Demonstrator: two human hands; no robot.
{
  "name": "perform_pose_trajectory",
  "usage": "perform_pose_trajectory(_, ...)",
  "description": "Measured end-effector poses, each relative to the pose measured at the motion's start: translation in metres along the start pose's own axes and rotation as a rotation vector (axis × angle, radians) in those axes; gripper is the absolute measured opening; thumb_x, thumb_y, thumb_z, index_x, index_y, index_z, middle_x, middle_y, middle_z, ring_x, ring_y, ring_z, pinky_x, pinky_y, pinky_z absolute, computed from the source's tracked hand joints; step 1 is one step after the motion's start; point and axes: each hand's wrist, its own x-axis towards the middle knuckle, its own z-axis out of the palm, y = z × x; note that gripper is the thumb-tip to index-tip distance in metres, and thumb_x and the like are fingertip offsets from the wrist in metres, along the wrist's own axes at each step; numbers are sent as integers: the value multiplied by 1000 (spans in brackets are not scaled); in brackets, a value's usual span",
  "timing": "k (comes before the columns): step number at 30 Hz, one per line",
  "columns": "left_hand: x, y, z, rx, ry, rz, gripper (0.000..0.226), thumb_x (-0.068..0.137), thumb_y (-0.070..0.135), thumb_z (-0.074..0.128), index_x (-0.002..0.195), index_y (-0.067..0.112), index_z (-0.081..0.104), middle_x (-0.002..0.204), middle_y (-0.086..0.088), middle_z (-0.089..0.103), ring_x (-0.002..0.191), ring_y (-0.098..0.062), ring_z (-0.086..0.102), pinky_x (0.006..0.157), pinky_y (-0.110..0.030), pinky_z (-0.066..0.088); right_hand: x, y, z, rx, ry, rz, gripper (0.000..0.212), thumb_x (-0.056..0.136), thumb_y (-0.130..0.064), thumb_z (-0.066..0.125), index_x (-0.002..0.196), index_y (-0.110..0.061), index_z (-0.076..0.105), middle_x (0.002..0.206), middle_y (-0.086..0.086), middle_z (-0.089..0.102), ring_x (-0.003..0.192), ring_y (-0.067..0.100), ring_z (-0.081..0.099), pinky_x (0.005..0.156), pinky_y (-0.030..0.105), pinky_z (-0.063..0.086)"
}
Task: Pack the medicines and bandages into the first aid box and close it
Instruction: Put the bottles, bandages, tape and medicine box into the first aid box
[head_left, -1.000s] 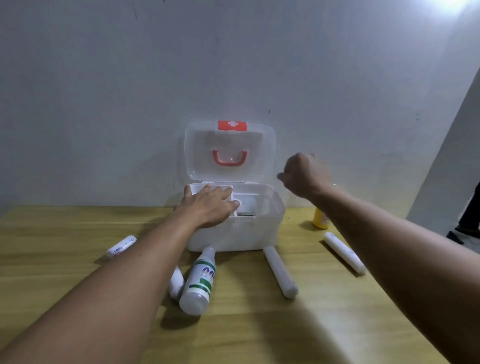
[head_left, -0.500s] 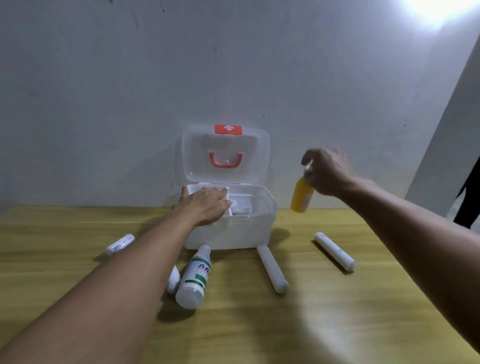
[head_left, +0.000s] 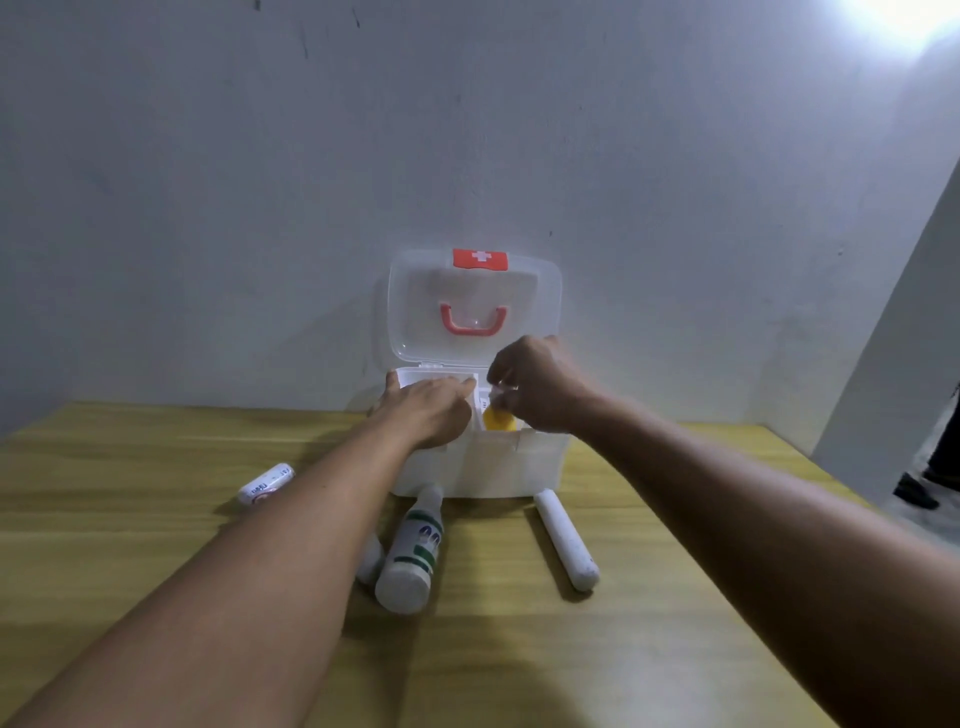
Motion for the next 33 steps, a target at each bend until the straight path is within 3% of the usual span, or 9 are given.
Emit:
perform_pose_trajectory(8, -11, 5, -10, -31, -6, -1, 66, 91, 6, 30, 152, 32, 27, 163, -2, 22, 150, -30, 15, 120, -56, -3, -3, 1, 0, 17, 26, 63, 40, 81, -20, 77, 116, -4, 67, 113, 12, 70, 95, 26, 68, 85, 36, 58)
perform_pose_trajectory(12, -2, 1, -8, -45, -41, 15, 64, 90, 8, 29, 150, 31, 33, 160, -3, 28, 148, -28, 22, 119, -59, -3, -30, -25, -10, -39, 161, 63, 20, 84, -23, 71, 102, -13, 72, 95, 8, 73, 83, 26, 67, 72, 35, 57)
perform_pose_trajectory(14, 4, -2, -6, -81, -32, 19, 55, 94, 18, 28, 146, 32, 41, 157, 0, 35, 146, -25, 29, 118, -60, -4, -46, -42, -4, -9, 28, 85, 10, 82, -21, 68, 88, -15, 74, 81, 5, 71, 75, 24, 66, 61, 31, 55)
perform_pose_trajectory(16, 5, -4, -6, -99, -32, 19, 53, 96, 24, 29, 147, 35, 39, 159, 4, 31, 148, -22, 24, 119, -58, -5, -59, -55, 13, 84, -265, 189, 19, 84, -24, 67, 89, -6, 73, 78, 8, 73, 70, 26, 69, 60, 32, 60)
perform_pose_trajectory(18, 3, -3, -9, -101, -50, 11, 60, 92, 15, 33, 149, 36, 35, 161, 5, 25, 150, -20, 17, 119, -56, -5, -65, -61, 31, 224, -465, 332, 31, 85, -31, 67, 90, 0, 70, 79, 15, 76, 69, 29, 75, 63, 39, 63)
perform_pose_trajectory(21, 1, -1, -11, -108, -53, 4, 66, 88, 11, 33, 149, 35, 33, 162, 5, 23, 151, -19, 15, 119, -55, -4, -63, -64, 44, 325, -508, 442, 37, 83, -38, 68, 92, -2, 67, 82, 18, 75, 71, 31, 75, 65, 44, 63)
perform_pose_trajectory(25, 0, -1, -9, -120, -40, -9, 67, 87, 10, 31, 149, 37, 33, 162, 5, 24, 151, -20, 16, 121, -52, -5, -59, -63, 35, 487, -603, 605, 34, 84, -24, 65, 105, 2, 62, 98, 24, 72, 76, 33, 73, 68, 39, 62)
perform_pose_trajectory(29, -3, 1, -10, -110, -33, -13, 67, 89, 9, 30, 150, 37, 32, 162, 4, 23, 151, -22, 14, 121, -52, -6, -58, -58, 30, 436, -540, 599, 28, 85, -22, 62, 102, 0, 60, 94, 22, 71, 79, 33, 74, 67, 40, 63)
perform_pose_trajectory(33, -6, 2, -11, -94, -43, -17, 68, 89, 8, 27, 150, 38, 30, 162, 4, 23, 151, -22, 16, 121, -52, -6, -65, -60, 32, 335, -550, 521, 31, 76, -26, 75, 92, -3, 62, 85, 20, 73, 72, 33, 74, 67, 45, 63)
